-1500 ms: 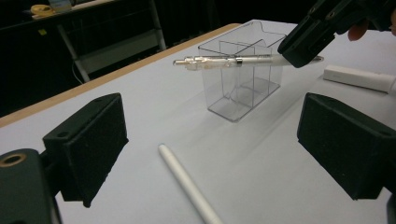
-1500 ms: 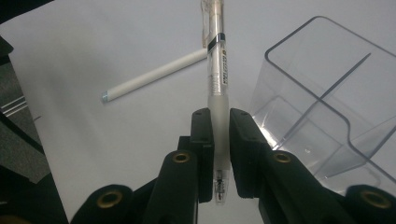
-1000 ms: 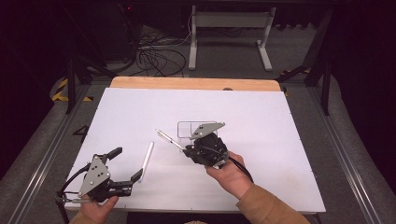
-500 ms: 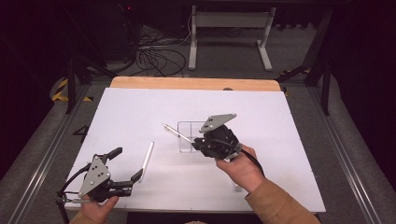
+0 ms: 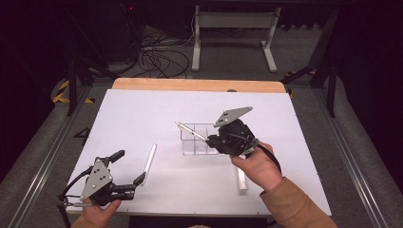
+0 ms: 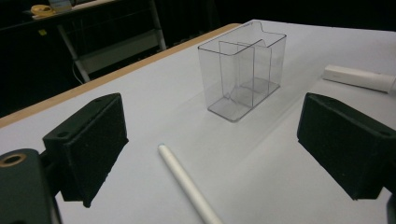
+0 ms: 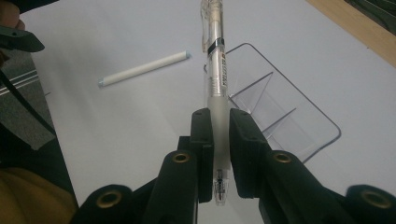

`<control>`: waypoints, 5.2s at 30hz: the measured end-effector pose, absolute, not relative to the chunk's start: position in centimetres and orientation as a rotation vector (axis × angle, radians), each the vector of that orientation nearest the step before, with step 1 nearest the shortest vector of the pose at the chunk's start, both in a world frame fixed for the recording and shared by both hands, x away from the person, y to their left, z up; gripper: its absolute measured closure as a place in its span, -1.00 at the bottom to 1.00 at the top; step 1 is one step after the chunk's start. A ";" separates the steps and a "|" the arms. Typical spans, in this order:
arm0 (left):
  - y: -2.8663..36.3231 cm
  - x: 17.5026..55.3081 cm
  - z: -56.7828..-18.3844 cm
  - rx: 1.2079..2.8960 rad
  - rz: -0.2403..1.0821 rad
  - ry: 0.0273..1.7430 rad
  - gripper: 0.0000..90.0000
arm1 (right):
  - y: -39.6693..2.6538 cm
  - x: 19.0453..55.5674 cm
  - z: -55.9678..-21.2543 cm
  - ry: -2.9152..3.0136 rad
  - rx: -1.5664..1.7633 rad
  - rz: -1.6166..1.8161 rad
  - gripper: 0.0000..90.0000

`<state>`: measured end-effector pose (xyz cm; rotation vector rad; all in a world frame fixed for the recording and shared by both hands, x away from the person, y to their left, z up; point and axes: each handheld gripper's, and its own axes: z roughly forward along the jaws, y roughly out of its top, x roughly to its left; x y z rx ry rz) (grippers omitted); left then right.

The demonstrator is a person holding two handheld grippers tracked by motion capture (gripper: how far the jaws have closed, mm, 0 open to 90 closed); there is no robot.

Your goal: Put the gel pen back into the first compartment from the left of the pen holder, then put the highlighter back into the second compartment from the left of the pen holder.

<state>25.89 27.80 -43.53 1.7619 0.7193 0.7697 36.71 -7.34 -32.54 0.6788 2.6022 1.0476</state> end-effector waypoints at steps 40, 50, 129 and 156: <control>27.8 25.9 -43.5 1.763 0.777 0.717 -0.80 | -7.8 39.0 -30.7 2.681 0.795 0.829 0.80; 27.9 26.0 -43.5 1.767 0.778 0.716 -0.80 | -6.7 39.7 -30.4 2.726 0.795 0.755 0.79; 27.9 26.6 -43.5 1.762 0.749 0.778 -0.87 | -10.0 37.3 -30.0 2.480 0.655 1.201 -0.90; 27.9 27.6 -42.8 1.766 0.691 0.827 -0.88 | -15.3 35.7 -33.0 2.255 0.550 1.451 -1.00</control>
